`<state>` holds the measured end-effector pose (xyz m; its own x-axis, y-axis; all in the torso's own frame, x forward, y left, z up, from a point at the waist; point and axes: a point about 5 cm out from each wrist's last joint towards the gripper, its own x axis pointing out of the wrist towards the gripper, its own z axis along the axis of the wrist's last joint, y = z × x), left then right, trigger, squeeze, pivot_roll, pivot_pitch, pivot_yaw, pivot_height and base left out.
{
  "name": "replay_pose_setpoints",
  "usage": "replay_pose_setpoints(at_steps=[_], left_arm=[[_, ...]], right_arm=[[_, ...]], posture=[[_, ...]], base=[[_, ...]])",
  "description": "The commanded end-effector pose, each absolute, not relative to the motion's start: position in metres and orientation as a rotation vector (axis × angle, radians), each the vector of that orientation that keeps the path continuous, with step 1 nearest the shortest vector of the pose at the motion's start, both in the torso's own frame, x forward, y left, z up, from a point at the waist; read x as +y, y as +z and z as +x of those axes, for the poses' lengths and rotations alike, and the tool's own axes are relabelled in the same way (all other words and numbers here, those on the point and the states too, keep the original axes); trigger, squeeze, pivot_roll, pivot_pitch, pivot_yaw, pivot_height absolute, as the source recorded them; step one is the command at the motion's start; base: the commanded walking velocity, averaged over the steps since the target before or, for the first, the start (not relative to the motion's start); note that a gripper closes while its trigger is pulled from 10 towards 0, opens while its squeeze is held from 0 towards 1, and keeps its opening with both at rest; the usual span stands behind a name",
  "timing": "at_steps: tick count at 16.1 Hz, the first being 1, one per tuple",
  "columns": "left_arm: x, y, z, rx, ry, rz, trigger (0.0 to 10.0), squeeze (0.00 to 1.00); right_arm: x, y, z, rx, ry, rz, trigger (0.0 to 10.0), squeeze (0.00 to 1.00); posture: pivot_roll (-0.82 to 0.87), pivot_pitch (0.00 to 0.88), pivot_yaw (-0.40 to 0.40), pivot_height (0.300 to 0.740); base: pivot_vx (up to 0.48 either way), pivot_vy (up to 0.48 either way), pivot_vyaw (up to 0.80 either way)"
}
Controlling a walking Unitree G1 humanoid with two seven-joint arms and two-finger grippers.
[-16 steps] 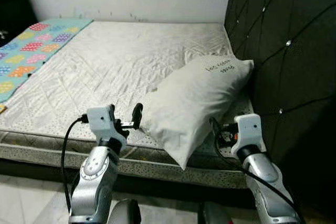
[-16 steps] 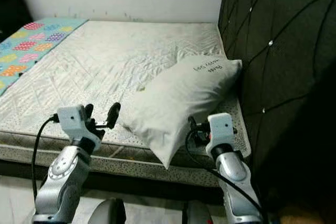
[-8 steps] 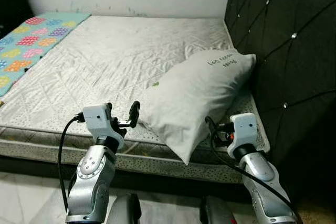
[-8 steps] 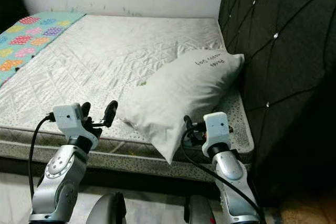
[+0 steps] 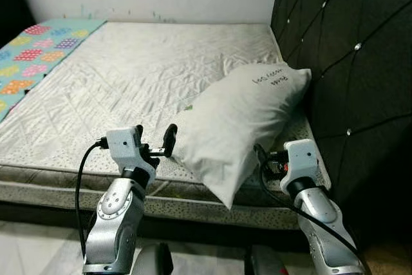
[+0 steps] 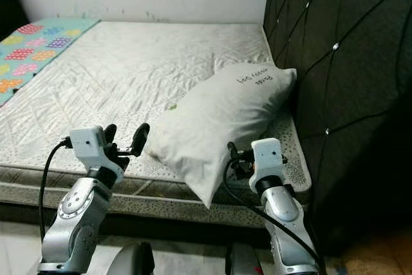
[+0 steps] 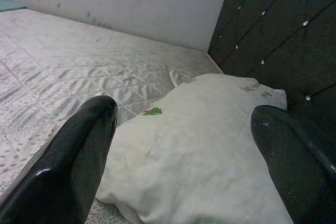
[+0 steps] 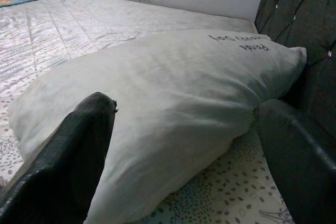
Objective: Clean up the room
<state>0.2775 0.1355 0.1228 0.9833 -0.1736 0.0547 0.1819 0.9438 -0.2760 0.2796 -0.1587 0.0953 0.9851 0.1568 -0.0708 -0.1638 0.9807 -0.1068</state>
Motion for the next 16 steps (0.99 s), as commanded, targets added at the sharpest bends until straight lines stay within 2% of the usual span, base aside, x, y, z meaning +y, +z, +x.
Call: replay_pose_setpoints(at_steps=[1,8,11,15,16], left_arm=[[0.1368,0.1262,0.2768,-0.036,-0.189,-0.284,10.0,0.0],[0.1349,0.1237,0.2759,-0.02,-0.199,-0.283,10.0,0.0],[0.133,0.1208,0.2755,-0.001,-0.193,-0.28,10.0,0.0],[0.1335,0.1205,0.2755,0.006,-0.195,-0.278,10.0,0.0],[0.1336,0.1206,0.2756,0.006,-0.195,-0.277,10.0,0.0]], right_arm=[[-0.1581,0.0989,0.2807,0.047,0.161,-0.113,10.0,0.0],[-0.1619,0.0977,0.2794,0.054,0.147,-0.121,10.0,0.0],[-0.1635,0.0969,0.279,0.058,0.14,-0.117,10.0,0.0],[-0.1634,0.0956,0.2792,0.069,0.138,-0.111,10.0,0.0],[-0.1632,0.0958,0.2793,0.068,0.138,-0.111,10.0,0.0]], posture=[[-0.2,0.0,0.065,0.602],[-0.2,0.0,0.066,0.602],[-0.2,0.0,0.066,0.602],[-0.2,0.0,0.069,0.602],[-0.2,0.0,0.07,0.602]], base=[[0.379,0.0,0.0],[0.323,0.0,0.0],[0.0,0.0,0.0],[0.0,0.0,-0.77],[0.0,0.0,0.0]])
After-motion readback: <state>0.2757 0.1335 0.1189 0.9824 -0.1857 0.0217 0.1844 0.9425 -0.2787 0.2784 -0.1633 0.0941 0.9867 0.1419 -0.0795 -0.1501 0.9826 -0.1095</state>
